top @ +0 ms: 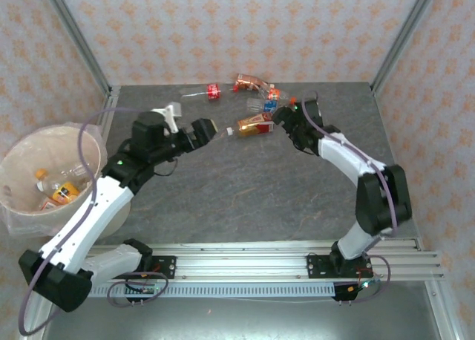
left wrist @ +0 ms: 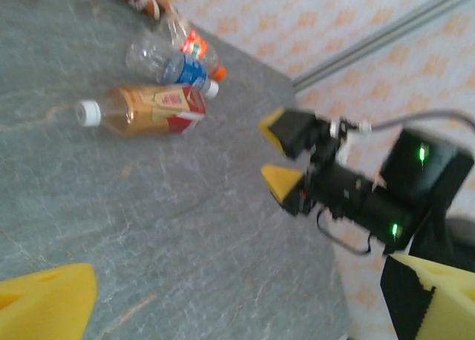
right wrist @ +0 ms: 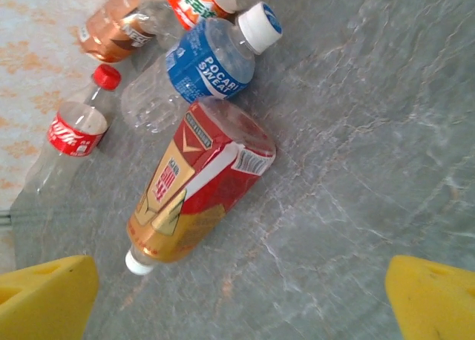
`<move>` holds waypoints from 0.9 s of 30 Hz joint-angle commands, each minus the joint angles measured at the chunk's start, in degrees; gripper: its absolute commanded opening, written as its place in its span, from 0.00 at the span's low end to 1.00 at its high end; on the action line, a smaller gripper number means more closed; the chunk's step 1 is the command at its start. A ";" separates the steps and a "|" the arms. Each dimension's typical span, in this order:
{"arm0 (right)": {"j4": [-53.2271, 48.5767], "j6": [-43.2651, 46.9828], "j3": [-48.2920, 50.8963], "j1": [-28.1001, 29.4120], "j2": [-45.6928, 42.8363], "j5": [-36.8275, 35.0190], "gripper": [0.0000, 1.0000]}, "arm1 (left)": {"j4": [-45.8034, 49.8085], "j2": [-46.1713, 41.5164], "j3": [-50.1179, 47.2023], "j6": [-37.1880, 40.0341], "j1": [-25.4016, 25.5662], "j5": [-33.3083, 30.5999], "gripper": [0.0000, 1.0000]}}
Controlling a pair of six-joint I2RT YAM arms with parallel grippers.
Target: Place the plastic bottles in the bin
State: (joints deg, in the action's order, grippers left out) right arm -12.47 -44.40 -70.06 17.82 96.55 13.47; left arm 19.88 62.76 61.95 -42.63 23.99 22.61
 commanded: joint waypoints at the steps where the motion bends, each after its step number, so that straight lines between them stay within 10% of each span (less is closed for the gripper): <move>1: -6.78 -6.98 -8.77 -0.16 7.78 7.07 0.99 | -4.54 3.07 0.29 -1.56 1.89 -5.89 1.00; 27: -13.72 -17.67 -32.85 -0.12 36.00 8.73 0.90 | -0.15 9.33 -1.40 -2.10 2.47 -12.71 1.00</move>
State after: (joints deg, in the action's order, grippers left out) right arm -24.45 -61.45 -103.42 17.63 130.78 21.50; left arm 18.68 71.13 59.51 -45.54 25.89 11.46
